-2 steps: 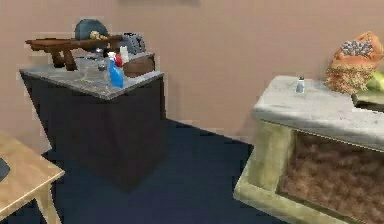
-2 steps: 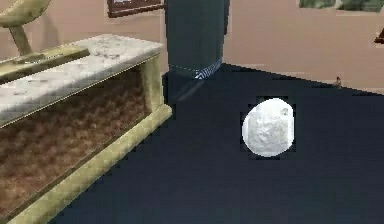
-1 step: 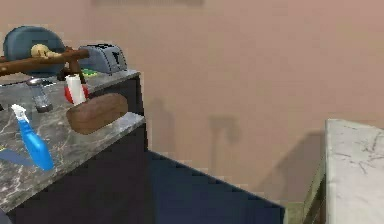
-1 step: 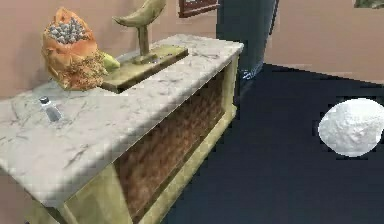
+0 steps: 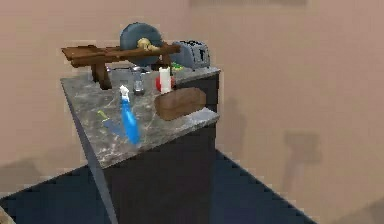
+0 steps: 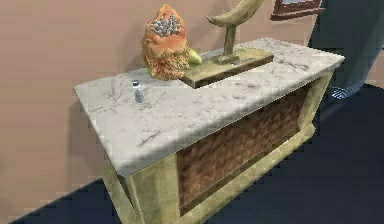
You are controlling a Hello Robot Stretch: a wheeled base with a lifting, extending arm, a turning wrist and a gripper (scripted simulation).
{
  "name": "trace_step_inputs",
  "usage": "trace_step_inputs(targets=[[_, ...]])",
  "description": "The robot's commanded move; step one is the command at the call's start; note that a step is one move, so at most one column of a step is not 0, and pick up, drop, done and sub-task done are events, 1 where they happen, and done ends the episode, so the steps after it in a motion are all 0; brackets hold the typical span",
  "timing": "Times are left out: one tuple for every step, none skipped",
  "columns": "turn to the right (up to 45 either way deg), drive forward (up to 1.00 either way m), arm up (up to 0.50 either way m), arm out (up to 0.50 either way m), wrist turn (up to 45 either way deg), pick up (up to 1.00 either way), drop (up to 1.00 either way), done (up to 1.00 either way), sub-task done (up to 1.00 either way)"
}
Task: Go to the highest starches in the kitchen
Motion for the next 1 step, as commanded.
trace_step_inputs(targets=[[0.0,0.00,0.00,0.00,0.0,0.00,0.00,1.00,0.00]])
